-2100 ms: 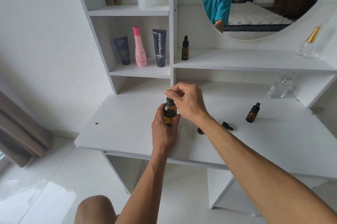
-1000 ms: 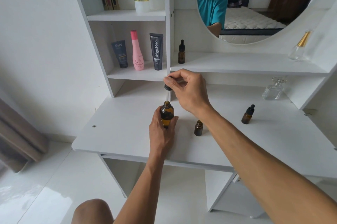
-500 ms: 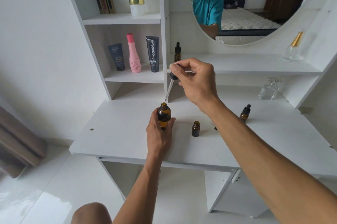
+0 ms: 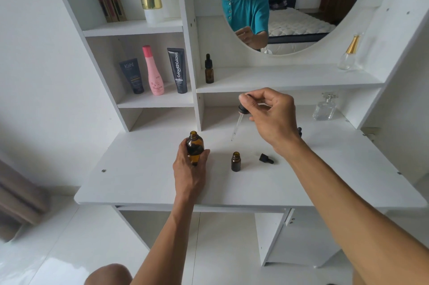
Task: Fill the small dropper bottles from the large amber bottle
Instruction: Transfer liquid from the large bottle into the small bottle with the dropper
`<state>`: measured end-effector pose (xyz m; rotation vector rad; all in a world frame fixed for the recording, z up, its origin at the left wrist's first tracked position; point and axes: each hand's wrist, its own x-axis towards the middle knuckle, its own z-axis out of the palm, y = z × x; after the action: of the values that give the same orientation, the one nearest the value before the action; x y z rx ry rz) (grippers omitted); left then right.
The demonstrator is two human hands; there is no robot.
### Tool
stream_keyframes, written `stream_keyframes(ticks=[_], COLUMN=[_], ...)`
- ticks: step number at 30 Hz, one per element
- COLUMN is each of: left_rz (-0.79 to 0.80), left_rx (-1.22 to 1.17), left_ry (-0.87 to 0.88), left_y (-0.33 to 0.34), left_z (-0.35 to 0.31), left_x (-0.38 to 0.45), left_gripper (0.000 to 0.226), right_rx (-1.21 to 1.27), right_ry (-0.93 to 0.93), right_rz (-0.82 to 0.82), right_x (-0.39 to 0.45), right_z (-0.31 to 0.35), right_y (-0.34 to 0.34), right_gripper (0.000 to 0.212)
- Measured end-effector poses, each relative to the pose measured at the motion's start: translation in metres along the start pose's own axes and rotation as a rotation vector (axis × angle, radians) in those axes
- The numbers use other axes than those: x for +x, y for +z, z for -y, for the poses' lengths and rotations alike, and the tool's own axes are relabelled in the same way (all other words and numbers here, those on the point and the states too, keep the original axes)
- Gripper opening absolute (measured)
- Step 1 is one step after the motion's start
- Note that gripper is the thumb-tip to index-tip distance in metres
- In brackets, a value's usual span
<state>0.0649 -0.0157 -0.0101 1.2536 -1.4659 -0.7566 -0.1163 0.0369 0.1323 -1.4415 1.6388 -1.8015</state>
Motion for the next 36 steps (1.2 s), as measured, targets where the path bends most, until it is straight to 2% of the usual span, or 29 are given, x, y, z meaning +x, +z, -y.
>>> stream_keyframes(ticks=[11,36], left_rz=[-0.003,-0.002], left_rx=[0.018,-0.002], left_ry=[0.009,0.026], left_y=[0.0,0.001], left_z=[0.003,0.004], left_x=[0.0,0.002], left_gripper=[0.044,0.041], right_rx=[-0.048,-0.142], right_ry=[0.044,0.048], right_rz=[0.01,0.079], right_x=[-0.016,-0.021], right_z=[-0.022,-0.021], right_y=[-0.004,0.007], right_gripper=[0.009,0.014])
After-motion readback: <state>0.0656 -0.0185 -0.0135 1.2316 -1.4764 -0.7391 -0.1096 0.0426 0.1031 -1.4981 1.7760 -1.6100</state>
